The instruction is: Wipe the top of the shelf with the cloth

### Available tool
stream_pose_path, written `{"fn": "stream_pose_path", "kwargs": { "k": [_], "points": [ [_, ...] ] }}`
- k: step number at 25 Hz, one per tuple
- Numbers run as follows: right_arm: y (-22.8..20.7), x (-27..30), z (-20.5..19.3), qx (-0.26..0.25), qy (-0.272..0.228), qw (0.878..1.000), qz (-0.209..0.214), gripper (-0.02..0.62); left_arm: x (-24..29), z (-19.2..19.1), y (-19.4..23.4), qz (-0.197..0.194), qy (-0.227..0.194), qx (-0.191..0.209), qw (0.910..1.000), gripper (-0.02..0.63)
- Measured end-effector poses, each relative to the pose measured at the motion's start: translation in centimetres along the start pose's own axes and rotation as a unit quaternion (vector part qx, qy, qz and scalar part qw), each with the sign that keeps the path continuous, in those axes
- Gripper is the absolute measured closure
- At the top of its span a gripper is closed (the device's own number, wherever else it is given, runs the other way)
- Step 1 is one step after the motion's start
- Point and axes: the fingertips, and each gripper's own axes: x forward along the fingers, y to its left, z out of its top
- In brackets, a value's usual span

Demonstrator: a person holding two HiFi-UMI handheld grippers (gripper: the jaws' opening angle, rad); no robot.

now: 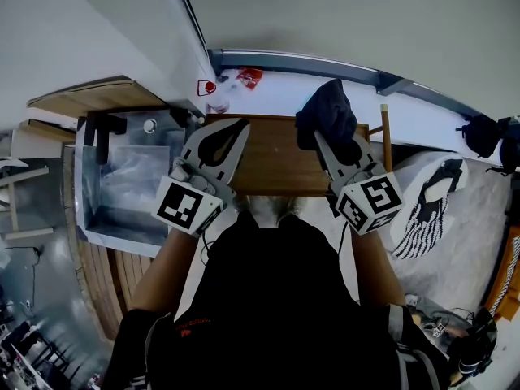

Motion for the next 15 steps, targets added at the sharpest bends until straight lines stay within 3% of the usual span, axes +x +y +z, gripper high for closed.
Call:
{"fn": "stream_pose_path", "kwargs": {
  "k": [15],
  "points": [
    [-0.4, 0.0, 1.7, 0.001, -0.012, 1.0, -0.001, 0.545, 0.9, 0.6, 0.6, -0.003, -0.004, -0.001, 1.0, 0.588]
  ]
}}
